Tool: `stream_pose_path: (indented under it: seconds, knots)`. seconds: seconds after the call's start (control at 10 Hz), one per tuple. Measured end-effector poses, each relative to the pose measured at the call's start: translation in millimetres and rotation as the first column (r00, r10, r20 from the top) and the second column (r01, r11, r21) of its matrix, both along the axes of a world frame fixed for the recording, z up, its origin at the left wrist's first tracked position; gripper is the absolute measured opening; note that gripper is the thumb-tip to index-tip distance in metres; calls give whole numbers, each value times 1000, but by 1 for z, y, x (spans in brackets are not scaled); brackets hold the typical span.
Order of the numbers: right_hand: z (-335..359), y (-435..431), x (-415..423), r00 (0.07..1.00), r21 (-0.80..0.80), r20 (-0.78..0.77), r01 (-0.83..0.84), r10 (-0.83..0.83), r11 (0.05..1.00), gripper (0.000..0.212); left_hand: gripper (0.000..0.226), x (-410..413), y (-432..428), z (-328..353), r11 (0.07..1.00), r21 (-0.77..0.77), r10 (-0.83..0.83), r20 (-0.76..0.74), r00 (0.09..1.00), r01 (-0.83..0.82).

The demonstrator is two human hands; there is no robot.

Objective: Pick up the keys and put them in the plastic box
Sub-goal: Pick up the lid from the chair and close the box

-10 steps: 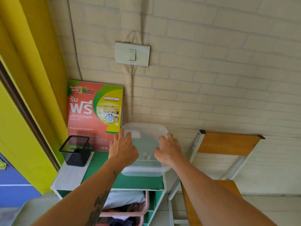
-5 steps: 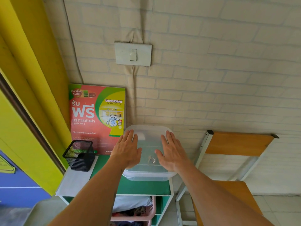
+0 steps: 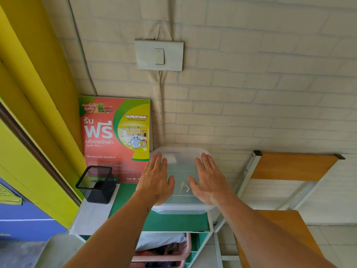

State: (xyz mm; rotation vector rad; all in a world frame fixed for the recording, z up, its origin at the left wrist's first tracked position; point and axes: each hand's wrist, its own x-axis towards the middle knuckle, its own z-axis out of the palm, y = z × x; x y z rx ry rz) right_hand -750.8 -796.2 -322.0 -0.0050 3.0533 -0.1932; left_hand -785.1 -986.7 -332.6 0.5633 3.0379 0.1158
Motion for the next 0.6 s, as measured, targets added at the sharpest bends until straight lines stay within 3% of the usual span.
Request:
stream_pose_path:
  seconds: [0.2, 0.5, 0.6]
  knots:
    - [0, -2, 3, 1000, -14, -4, 13, -13, 1000, 79, 74, 3, -1, 1, 999, 42, -7, 7, 1000, 6]
    - [20, -7, 0, 993, 32, 118, 27, -30, 999, 78, 74, -1, 3, 18, 1000, -26, -2, 76, 997, 4]
    - [37, -10, 3, 995, 8, 88, 35, -36, 999, 79, 70, -1, 6, 32, 999, -30, 20, 50, 999, -18]
